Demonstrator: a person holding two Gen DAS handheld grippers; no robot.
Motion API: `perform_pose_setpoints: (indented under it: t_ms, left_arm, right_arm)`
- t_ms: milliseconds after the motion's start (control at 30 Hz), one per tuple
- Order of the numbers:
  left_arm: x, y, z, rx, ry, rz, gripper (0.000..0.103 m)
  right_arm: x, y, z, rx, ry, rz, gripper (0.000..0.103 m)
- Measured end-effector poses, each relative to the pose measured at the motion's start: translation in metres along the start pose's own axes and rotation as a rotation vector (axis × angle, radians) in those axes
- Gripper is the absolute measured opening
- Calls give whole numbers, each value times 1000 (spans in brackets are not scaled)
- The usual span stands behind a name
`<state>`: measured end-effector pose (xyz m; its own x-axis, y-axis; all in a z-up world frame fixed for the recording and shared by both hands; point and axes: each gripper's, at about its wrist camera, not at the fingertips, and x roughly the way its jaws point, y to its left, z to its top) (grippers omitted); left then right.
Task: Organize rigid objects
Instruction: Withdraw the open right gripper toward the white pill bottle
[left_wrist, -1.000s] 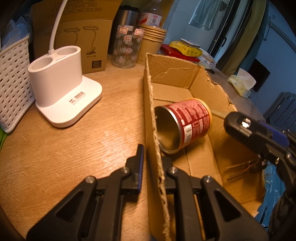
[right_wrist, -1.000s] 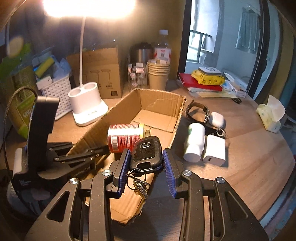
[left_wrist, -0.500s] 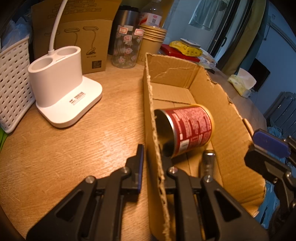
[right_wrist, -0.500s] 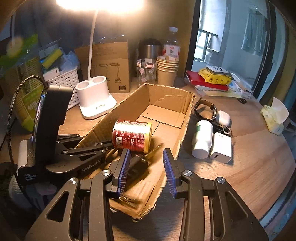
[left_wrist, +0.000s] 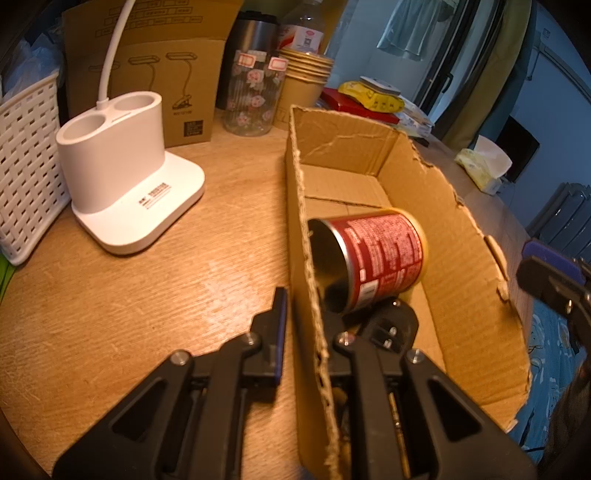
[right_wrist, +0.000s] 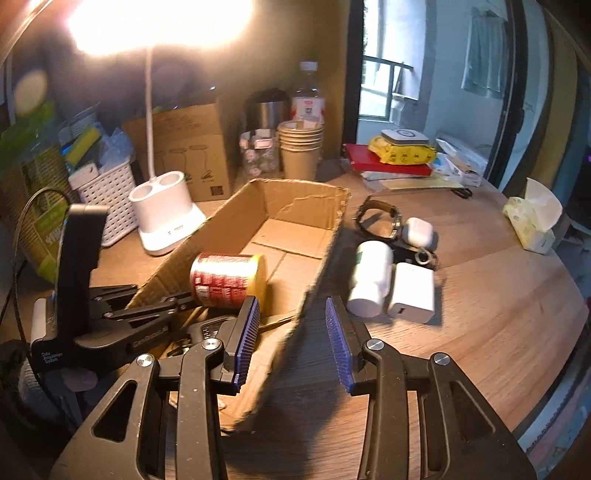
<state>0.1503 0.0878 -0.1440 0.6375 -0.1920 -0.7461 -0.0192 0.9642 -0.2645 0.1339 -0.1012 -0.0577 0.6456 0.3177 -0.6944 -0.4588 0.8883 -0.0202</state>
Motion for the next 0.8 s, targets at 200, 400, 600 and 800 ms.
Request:
perform_pose_setpoints:
  t_ms: [200, 400, 600, 800]
  left_arm:
    - [0, 0, 0, 0, 0, 0, 12]
    - [0, 0, 0, 0, 0, 0, 12]
    - [0, 0, 0, 0, 0, 0, 12]
    - [0, 0, 0, 0, 0, 0, 12]
  right_arm:
    - [0, -19, 1, 34, -4, -34, 46]
    - [3, -40, 0, 71, -4, -70, 48]
    - [10, -63, -1, 111, 4, -107, 49]
    - [20, -81, -3, 139, 15, -131, 49]
